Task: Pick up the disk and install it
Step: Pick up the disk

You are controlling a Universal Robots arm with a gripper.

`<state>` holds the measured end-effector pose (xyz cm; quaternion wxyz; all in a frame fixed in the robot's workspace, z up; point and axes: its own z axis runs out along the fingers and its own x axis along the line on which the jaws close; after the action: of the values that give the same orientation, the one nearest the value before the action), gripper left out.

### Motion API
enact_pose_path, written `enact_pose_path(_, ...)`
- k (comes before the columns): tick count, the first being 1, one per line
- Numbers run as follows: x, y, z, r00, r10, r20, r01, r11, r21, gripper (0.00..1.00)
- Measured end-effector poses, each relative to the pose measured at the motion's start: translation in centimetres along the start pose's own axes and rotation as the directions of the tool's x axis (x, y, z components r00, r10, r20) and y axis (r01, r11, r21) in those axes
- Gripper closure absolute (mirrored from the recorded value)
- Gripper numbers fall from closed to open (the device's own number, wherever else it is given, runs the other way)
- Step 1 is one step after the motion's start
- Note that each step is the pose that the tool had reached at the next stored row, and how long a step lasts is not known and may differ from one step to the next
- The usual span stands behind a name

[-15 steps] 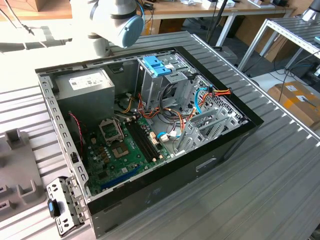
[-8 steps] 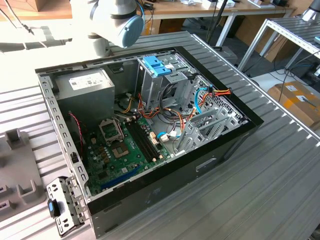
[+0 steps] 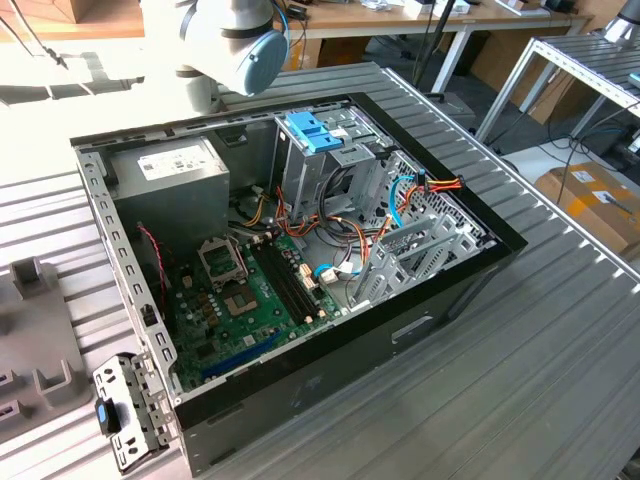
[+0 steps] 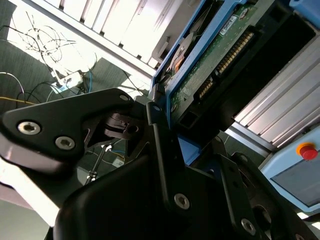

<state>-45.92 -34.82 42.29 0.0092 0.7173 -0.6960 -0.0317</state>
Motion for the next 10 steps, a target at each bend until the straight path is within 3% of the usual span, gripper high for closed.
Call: enact_pose_path(10,-0.02,0.03,-0.58,1.0,0.0,0.0,0.0,1.0,0.0,0.63)
